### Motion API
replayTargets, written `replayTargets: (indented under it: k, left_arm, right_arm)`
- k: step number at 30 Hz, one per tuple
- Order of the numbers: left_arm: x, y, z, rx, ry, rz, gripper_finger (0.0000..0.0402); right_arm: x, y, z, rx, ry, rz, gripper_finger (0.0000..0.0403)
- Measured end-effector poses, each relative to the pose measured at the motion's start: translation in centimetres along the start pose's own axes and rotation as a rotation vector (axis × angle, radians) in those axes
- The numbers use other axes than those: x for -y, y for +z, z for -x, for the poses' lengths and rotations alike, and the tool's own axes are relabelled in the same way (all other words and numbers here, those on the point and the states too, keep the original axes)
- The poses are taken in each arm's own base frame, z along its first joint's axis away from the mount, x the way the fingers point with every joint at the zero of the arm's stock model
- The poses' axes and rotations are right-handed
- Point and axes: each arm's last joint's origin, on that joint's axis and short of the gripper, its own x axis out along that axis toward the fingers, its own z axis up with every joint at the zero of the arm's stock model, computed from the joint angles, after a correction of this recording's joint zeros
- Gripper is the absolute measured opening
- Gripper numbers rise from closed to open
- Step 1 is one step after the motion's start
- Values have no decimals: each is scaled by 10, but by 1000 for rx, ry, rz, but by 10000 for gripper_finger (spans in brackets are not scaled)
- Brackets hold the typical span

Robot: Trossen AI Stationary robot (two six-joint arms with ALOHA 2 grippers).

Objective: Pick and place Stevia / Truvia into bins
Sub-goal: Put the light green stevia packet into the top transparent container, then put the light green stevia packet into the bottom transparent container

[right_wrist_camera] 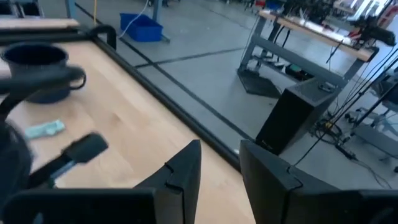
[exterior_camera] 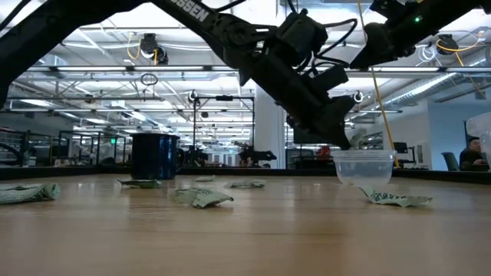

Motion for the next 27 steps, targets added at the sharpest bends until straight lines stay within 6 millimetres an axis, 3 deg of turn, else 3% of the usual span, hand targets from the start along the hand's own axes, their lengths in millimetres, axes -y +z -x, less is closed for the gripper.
replayTargets:
  k: [9, 12, 16, 21, 24, 27]
  left_arm:
    - [-2, 0, 1, -11, 40, -56, 100]
    - [-7, 11, 15, -16, 111, -81, 120]
    - [-18, 35, 67, -84, 123, -82, 130]
    - [-39, 57, 159, -182, 77, -72, 131]
    - [-51, 65, 216, -187, 58, -36, 131]
    - [-60, 67, 269, -180, 47, -2, 131]
  right_arm:
    - [0, 5, 0, 40, -1, -11, 105]
    - [0, 8, 0, 64, 11, -7, 105]
    - [-3, 11, 0, 88, 88, 23, 105]
    - [-9, 12, 0, 98, 246, 25, 105]
    - [-18, 8, -3, 89, 442, 97, 105]
    - [-38, -2, -8, 120, 769, 151, 105]
